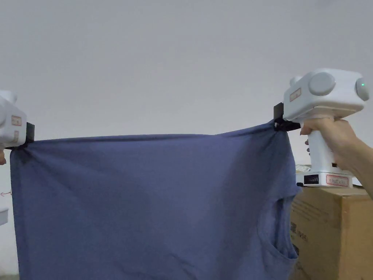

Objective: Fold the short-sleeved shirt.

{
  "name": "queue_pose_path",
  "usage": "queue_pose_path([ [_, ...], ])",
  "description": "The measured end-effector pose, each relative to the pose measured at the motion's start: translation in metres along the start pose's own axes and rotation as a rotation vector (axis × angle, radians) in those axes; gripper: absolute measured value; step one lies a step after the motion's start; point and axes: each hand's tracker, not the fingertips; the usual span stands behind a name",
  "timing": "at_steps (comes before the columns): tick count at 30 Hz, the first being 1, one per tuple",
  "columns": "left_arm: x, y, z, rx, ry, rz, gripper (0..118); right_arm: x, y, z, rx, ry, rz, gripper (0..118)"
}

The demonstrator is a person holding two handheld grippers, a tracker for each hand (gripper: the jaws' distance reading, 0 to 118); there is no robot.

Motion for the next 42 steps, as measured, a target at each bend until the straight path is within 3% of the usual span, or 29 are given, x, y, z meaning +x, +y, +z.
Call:
queue_pose_path([
  [4, 0.004, -0.035, -0.028, -0.024, -0.006, -0.023, 2, 0.002, -0.026, -0.022, -0.031, 0.009, -0.016, 0],
  [8, 0.012, -0.106, -0.063, -0.080, 0.022, -0.068, 2, 0.004, -0.084, -0.065, -0.157, -0.010, 0.036, 0],
  [11, 0.017, -0.178, -0.099, -0.191, 0.025, -0.044, 2, 0.010, -0.148, -0.112, -0.275, -0.007, 0.010, 0],
  [17, 0.035, -0.333, -0.168, -0.472, 0.056, -0.125, 2, 0.021, -0.296, -0.212, -0.552, -0.044, -0.020, 0],
  [23, 0.039, -0.453, -0.195, -0.686, 0.070, -0.114, 2, 0.036, -0.437, -0.270, -0.781, -0.062, -0.023, 0],
  [28, 0.030, -0.497, -0.173, -0.738, 0.052, -0.137, 2, 0.051, -0.492, -0.253, -0.835, -0.074, -0.038, 0],
  [31, 0.020, -0.503, -0.149, -0.746, 0.032, -0.084, 2, 0.064, -0.501, -0.228, -0.836, -0.065, -0.116, 0],
  [34, 0.007, -0.498, -0.110, -0.736, 0.020, -0.026, 2, 0.064, -0.501, -0.178, -0.807, -0.053, -0.132, 0],
  [39, -0.018, -0.492, -0.006, -0.694, -0.013, 0.019, 2, 0.062, -0.511, -0.071, -0.769, -0.042, -0.052, 0],
  [42, -0.032, -0.497, 0.064, -0.700, -0.019, 0.023, 2, 0.063, -0.530, 0.001, -0.769, -0.037, -0.072, 0],
])
